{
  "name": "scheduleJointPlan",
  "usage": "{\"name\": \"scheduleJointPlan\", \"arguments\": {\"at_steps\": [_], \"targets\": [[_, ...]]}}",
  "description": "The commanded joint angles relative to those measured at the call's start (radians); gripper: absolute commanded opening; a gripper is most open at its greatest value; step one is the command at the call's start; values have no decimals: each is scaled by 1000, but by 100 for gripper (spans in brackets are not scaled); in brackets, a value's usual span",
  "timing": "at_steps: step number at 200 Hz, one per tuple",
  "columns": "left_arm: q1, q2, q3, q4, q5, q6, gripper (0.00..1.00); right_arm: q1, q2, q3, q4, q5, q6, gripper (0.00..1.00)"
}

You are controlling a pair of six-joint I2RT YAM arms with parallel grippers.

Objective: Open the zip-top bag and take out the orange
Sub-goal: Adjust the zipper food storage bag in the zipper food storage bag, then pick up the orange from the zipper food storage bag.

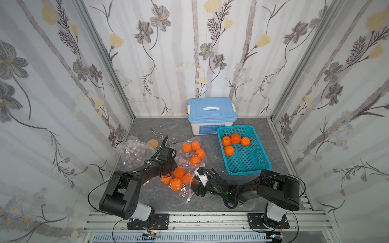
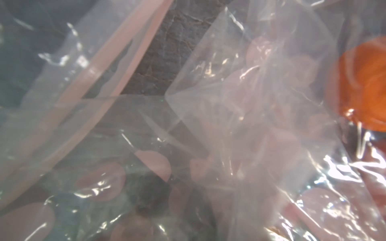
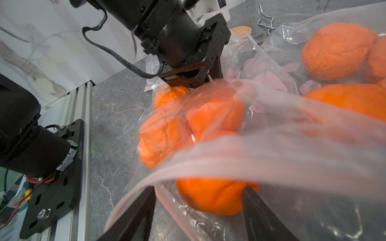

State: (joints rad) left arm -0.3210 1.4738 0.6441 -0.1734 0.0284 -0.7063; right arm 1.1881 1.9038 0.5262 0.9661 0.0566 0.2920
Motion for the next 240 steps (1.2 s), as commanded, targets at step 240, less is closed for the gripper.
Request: {"name": "scheduleJointPlan", "arguments": {"at_steps": [240], "targets": [[0,2,-63,82,65,-28,3,-117,-451,-18,-606,-71,8,51]]}}
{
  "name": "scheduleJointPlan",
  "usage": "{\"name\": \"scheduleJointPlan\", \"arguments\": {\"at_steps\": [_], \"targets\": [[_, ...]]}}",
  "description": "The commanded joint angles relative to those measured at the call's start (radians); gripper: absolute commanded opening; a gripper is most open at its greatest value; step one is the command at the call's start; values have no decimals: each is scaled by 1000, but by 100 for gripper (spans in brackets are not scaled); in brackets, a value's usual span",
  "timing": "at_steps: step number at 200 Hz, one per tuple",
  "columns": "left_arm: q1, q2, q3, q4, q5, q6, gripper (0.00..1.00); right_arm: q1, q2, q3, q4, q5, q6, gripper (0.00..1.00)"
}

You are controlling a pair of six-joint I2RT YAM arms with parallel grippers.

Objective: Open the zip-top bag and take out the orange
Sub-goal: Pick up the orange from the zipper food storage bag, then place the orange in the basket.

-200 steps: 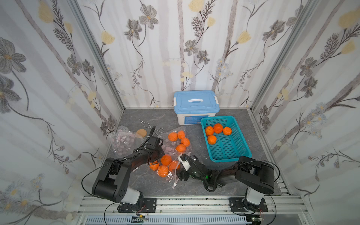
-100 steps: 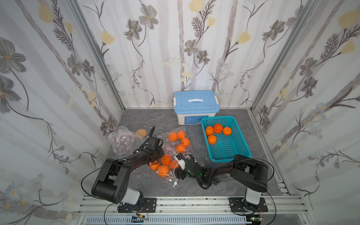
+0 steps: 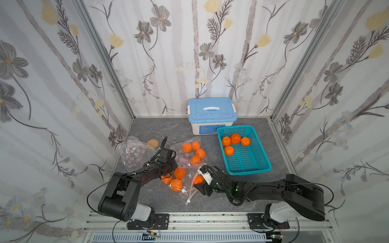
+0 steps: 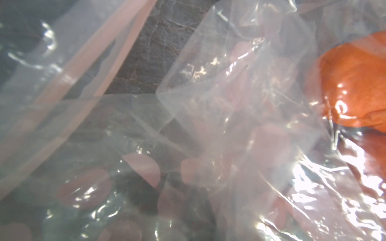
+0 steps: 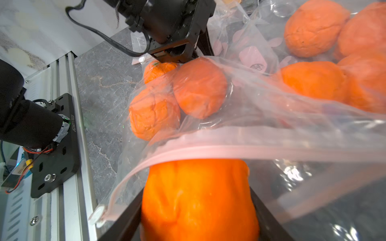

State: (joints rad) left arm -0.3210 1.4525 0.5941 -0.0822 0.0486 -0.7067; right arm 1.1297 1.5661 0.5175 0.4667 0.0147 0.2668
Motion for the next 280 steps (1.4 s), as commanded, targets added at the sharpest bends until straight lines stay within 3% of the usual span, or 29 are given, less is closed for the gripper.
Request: {"name": "scheduleJointPlan", "arguments": {"at_steps": [1,32,63,113,140,205,238,280], "targets": [[0,24,-14,-9,45,-28,3,-63,-120,-10,-110,-30,37,51],[0,38,-13,4,58,-33,3,-240,-341,-10,-250,-39,123,48],[0,38,-11,6,56,-27,3,-525,-501,1,-360,-37,186,49],[1,36,-6,-1,59,-25,3,-864,-366,52,-453,-70,250,50],[0,36,-4,-5,59,-23,3,-904,-234,112,-441,-54,265,52],[0,43,-2,-13,60,-22,3,-949,139,325,-388,-152,310,57],[1,42,-3,-16,56,-19,3,-949,220,343,-358,-194,337,58],[-1,50,-1,-17,57,-19,3,-950,268,353,-351,-206,346,69]]}}
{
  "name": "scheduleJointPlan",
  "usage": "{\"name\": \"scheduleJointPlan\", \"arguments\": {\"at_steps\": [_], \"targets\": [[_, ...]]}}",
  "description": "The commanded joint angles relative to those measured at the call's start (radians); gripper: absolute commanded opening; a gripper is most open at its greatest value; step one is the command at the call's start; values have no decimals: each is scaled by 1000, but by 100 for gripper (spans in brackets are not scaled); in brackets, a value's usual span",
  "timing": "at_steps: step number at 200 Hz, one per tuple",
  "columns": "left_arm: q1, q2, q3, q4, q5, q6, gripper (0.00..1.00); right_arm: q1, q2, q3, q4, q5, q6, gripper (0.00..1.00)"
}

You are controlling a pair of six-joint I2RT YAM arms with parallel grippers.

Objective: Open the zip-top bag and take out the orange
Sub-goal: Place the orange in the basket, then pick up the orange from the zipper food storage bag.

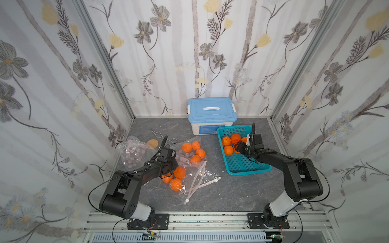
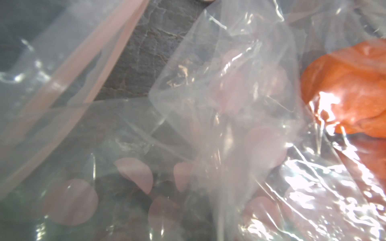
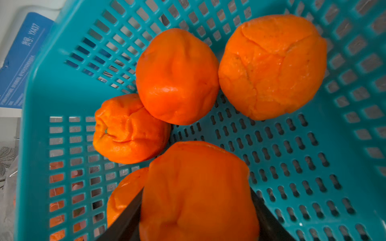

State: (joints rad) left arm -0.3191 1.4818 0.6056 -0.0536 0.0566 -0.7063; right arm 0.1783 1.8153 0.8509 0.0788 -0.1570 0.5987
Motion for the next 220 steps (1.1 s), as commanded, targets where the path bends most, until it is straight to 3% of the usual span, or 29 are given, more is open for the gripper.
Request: {"name": "scheduleJointPlan", "arguments": {"at_steps": [1,35,84,105,131,156,195,220], "targets": [[-2,20,-11,-46,49,-19,3,2,19,20,36,-33,14,70],[-1,17,-13,-46,49,-19,3,3,3,34,-5,8,-8,78],[-1,12,-14,-48,53,-20,3,0,-67,72,-164,196,-61,81],[-2,9,-14,-51,49,-18,3,3,-165,36,-171,200,-74,80],[-2,9,-17,-49,49,-18,3,79,-381,-82,-58,-9,-172,66],[-1,14,-20,-44,49,-18,3,300,-526,-209,55,-109,-223,49],[-2,8,-21,-43,50,-21,3,633,-501,-300,236,-103,-203,28],[-1,10,-17,-46,51,-18,3,742,-401,-274,286,-115,-200,16]]}}
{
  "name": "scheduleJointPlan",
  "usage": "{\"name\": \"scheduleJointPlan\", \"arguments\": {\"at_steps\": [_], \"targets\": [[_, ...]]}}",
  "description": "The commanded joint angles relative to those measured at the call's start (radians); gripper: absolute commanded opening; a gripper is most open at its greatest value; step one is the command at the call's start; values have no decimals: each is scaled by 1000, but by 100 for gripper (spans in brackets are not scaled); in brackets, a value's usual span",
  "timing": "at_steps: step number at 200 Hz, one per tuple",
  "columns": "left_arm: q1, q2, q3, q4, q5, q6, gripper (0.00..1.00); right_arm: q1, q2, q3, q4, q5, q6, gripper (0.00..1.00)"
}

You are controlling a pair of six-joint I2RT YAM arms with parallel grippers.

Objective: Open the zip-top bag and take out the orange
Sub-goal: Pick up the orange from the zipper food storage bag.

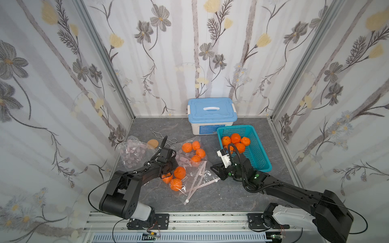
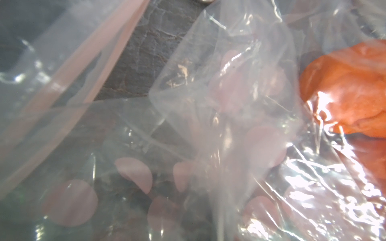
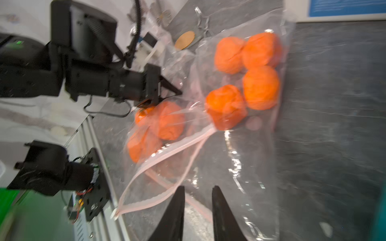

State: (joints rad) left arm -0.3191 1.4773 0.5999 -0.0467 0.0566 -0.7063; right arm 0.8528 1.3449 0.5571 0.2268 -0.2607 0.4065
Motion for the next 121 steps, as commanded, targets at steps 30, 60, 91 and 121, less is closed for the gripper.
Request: {"name": "scheduleJointPlan", "arguments": {"at_steps": [30,60,91,121], "targets": [[-1,19,-16,-47,49,-16,3,140,218,90,169,-41,-10,12],[-1,19,-19,-44,52,-16,3,173,365,208,156,-19,-26,13],[-2,21,-21,-44,52,-15,3,175,450,273,185,32,-52,18],[-2,32,-24,-32,66,-18,2,176,556,339,188,71,-105,31]]}}
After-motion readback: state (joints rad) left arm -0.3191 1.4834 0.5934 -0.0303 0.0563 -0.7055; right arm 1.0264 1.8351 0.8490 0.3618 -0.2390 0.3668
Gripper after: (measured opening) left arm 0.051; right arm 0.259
